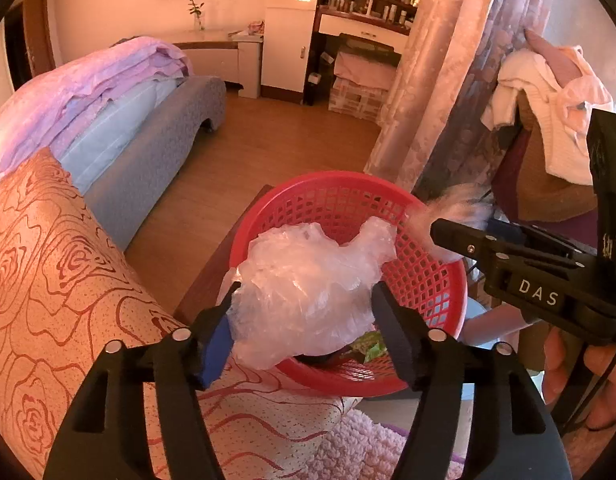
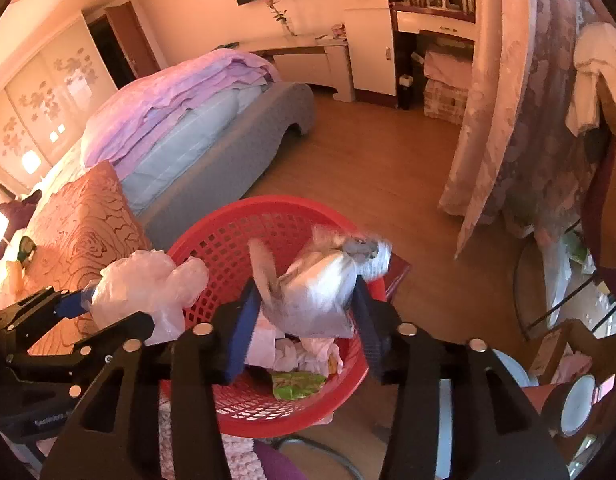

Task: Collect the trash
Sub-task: 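Open both tools to drop the clear plastic and printed bag into the basket, then move both open tools back toward the bed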

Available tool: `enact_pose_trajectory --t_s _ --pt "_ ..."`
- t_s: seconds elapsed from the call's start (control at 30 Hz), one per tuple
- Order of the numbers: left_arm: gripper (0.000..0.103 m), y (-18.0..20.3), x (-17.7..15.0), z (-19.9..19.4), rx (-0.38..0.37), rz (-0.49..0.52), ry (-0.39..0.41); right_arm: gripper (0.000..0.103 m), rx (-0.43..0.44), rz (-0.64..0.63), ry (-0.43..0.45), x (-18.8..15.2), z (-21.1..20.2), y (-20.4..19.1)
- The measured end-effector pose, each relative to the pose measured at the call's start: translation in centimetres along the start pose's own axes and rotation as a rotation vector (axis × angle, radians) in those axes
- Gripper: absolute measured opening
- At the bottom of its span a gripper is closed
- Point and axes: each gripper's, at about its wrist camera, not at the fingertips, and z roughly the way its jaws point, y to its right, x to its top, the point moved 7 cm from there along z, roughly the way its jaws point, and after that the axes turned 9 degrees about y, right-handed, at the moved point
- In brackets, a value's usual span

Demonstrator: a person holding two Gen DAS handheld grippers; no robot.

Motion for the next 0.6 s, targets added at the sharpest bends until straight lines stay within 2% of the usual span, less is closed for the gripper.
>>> enact_pose_trajectory --t_s 0.13,0.33,0.6 --pt "0.070 -0.2 0.1 -0.2 0.000 -0.016 0.002 0.056 -0.006 0.005 0.009 0.1 -0.2 0.1" --pt "0.075 -0.4 0.5 -0.6 -0.003 -0.031 0.017 0.056 -0.009 0.008 0.024 0.3 -0.6 0.0" --pt "0.076 -0.9 1.0 -1.7 0.019 -0.040 0.048 0.056 -0.017 0.017 0.051 0.9 -1.2 0.2"
